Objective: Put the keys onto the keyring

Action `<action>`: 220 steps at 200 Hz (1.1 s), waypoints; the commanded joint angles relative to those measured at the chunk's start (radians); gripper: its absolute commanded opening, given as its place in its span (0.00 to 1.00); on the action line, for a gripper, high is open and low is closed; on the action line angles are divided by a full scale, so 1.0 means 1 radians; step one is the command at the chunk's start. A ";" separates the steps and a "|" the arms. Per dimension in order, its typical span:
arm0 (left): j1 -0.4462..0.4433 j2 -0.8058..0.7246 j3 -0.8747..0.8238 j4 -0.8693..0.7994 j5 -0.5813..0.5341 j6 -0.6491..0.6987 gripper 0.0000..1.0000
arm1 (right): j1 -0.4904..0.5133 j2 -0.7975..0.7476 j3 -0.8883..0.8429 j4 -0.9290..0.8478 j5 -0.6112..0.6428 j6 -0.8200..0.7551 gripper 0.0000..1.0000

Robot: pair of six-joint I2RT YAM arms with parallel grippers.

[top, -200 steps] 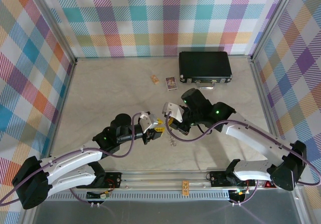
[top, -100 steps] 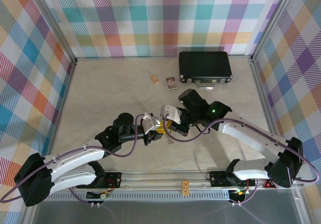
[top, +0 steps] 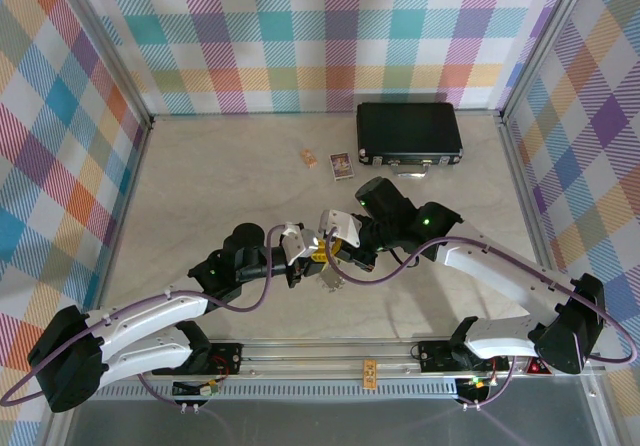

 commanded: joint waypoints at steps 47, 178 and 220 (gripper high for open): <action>0.011 -0.016 0.014 0.051 0.044 0.004 0.00 | 0.016 -0.022 -0.009 0.008 -0.045 -0.019 0.00; 0.014 0.028 -0.080 0.473 0.063 -0.225 0.00 | 0.013 -0.338 -0.273 0.357 0.071 0.154 0.21; 0.013 0.015 -0.077 0.476 0.067 -0.245 0.00 | 0.013 -0.328 -0.273 0.385 0.026 0.165 0.24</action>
